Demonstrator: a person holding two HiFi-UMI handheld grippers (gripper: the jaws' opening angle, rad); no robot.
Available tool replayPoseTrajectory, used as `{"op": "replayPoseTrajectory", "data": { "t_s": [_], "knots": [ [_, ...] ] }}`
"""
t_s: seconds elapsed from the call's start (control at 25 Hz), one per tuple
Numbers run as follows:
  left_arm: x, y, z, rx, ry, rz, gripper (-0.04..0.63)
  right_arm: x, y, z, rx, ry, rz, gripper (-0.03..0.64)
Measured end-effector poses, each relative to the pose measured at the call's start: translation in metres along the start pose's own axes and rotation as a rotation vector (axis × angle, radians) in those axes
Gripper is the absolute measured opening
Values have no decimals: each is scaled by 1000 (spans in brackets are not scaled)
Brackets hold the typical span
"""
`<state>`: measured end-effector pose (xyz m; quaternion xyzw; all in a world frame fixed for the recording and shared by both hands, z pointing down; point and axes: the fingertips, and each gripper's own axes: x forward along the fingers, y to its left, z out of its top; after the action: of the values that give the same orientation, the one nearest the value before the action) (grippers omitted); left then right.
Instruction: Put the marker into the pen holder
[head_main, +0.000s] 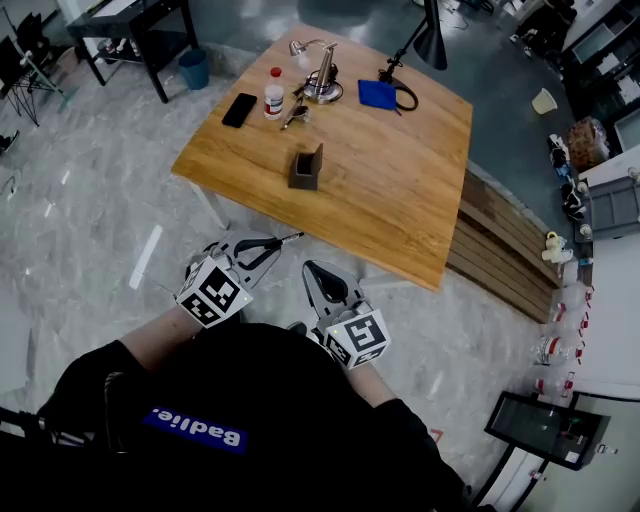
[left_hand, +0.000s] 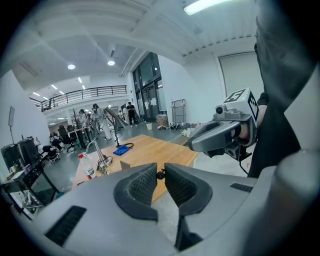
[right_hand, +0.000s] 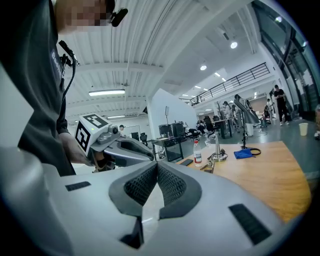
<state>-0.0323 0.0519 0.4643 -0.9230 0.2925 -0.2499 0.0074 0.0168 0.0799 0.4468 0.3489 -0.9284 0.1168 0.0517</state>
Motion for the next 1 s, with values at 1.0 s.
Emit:
{"op": "replayPoseTrajectory", "data": {
  "t_s": [1.0],
  "knots": [
    [90,133,-19,17,60,64,57,43,-87,2,58,73,-116,6]
  ]
}}
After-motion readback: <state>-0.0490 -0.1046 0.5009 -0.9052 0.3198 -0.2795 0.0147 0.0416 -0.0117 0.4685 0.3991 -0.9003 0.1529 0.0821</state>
